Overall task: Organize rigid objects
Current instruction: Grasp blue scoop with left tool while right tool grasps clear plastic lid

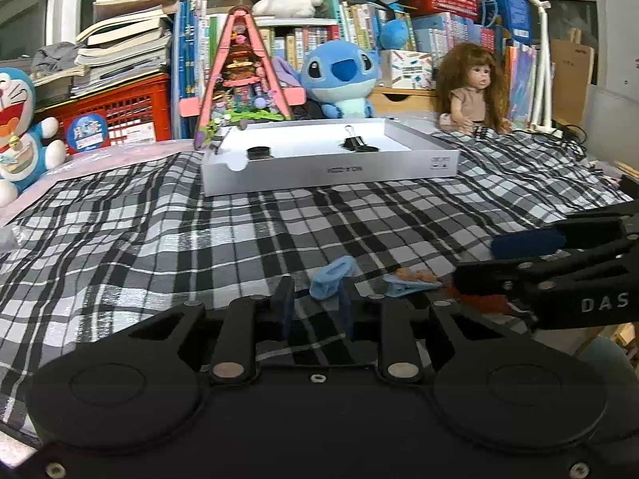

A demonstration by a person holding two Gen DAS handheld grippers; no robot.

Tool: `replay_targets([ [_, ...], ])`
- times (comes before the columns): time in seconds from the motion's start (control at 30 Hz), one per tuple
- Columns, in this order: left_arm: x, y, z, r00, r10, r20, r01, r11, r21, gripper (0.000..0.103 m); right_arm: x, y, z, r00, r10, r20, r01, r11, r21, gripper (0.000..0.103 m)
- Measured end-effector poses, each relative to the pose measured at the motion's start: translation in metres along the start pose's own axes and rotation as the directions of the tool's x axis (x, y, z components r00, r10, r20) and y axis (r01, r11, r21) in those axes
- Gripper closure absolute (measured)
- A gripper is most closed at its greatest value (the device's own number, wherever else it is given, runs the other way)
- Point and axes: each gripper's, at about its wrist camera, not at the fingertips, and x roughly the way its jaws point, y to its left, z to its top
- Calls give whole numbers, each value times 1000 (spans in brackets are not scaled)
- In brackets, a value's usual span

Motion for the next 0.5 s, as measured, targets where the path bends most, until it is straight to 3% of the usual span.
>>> replay_targets([
  [0.3, 3, 9, 2, 998, 54, -10, -54, 998, -41, 75, -4, -7, -3, 999, -32, -12, 32, 999, 3, 43],
  [0.5, 0, 5, 5, 998, 70, 0, -70, 996, -50, 60, -3, -13, -2, 998, -59, -14, 60, 997, 40, 43],
])
